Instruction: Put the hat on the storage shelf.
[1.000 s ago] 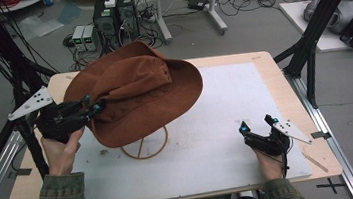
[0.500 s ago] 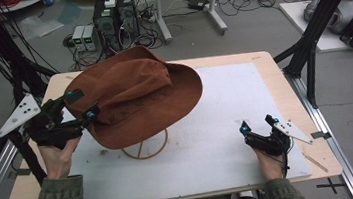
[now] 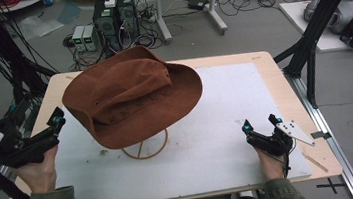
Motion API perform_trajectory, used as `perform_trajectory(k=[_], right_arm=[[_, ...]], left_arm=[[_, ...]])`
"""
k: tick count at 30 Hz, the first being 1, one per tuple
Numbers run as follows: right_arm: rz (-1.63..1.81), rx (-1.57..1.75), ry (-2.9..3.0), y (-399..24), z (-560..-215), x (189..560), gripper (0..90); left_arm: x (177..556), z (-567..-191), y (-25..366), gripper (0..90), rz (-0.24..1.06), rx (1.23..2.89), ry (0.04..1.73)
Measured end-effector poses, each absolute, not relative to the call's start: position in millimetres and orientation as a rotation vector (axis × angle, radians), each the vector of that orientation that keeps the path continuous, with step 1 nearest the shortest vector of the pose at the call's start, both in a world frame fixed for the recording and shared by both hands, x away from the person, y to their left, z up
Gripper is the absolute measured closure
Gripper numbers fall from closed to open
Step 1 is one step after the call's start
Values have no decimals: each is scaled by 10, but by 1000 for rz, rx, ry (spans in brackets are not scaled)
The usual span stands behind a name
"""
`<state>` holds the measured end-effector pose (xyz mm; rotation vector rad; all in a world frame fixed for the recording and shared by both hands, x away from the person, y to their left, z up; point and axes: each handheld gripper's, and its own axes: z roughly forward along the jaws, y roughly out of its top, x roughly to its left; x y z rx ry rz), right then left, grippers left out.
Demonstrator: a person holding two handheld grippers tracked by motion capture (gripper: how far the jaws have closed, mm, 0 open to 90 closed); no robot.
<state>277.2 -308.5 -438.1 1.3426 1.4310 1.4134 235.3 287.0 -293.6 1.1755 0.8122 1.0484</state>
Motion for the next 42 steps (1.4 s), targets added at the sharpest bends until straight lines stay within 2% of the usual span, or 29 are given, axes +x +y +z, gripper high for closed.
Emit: perform_trajectory(k=[4, 9, 19, 30, 42], right_arm=[[1426, 1347, 1408, -3101, -4368, 2759, 30], [1424, 1351, 1378, -3126, -4356, 2744, 30], [1391, 1329, 1305, -3161, -4353, 2697, 30], [1352, 1300, 1297, -3131, -4365, 2689, 30], [1354, 1313, 1307, -3145, -4371, 2692, 30]], left_arm=[[2204, -3181, 2927, 109, 1141, 1155, 955], [2135, -3429, 2961, 109, 1182, 1117, 1055], [2104, -4109, 2936, 110, 1144, 1038, 1311], [2128, -4299, 2924, 110, 1165, 1064, 1322], [2139, -4328, 2952, 110, 1159, 1055, 1342]])
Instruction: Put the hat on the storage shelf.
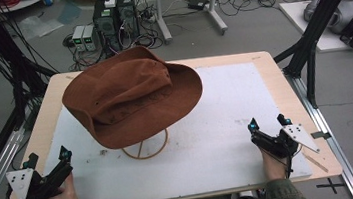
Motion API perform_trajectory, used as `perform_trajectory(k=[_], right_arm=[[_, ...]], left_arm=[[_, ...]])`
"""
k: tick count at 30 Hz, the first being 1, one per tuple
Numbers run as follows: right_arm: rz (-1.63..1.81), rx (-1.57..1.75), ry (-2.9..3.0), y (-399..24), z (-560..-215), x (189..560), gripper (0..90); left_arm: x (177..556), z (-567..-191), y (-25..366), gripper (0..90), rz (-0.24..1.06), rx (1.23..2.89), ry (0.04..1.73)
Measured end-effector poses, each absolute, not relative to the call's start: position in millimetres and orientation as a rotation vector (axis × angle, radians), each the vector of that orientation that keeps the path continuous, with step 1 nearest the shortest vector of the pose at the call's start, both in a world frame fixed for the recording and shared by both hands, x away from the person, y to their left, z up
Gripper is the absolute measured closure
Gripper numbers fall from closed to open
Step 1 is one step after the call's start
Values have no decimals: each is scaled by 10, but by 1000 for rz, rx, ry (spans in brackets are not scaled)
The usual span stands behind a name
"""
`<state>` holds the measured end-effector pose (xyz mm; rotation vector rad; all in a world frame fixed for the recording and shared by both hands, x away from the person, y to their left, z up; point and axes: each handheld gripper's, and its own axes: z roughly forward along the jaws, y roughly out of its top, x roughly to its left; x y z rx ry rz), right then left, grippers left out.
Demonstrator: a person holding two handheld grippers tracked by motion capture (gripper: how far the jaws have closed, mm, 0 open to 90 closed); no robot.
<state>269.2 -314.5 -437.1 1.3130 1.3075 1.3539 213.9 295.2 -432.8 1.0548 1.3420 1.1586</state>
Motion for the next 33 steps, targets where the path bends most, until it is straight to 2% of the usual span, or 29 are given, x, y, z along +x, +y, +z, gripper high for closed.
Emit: perform_trajectory(k=[33], right_arm=[[1359, 1323, 1314, -3157, -4365, 2660, 30]], left_arm=[[2176, -4356, 2970, 115, 1091, 1053, 1351]])
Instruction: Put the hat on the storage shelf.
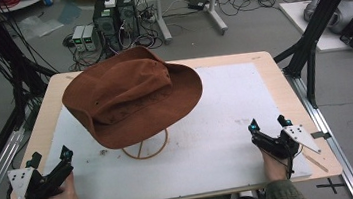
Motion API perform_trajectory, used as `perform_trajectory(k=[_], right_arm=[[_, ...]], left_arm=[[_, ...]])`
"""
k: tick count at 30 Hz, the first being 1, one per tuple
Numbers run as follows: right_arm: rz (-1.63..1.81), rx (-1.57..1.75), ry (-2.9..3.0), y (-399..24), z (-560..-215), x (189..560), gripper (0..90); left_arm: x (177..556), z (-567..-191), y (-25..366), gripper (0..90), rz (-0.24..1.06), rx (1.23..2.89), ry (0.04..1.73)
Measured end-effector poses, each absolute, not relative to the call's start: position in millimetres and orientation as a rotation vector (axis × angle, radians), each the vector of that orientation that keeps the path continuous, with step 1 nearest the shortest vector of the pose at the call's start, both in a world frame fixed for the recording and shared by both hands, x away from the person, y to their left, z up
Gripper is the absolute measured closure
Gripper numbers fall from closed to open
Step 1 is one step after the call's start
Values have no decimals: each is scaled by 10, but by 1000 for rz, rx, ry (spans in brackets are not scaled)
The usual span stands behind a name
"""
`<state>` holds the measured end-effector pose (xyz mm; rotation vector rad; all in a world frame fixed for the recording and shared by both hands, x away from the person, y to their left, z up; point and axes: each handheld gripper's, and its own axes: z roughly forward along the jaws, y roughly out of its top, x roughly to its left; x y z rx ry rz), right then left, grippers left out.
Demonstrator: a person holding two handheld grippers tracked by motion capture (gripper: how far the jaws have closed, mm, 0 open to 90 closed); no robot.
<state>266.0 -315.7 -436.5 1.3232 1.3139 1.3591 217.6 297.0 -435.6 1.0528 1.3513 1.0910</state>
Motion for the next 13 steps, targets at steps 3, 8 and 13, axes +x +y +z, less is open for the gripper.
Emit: perform_trajectory(k=[3, 8, 13], right_arm=[[1363, 1331, 1310, -3161, -4365, 2660, 31], [1364, 1333, 1315, -3168, -4376, 2686, 30], [1364, 1335, 1320, -3162, -4382, 2701, 31]], left_arm=[[2181, -4360, 2982, 120, 1073, 1055, 1350], [2202, -4368, 3003, 135, 1058, 1064, 1354], [2213, -4372, 3035, 134, 1044, 1059, 1362]])
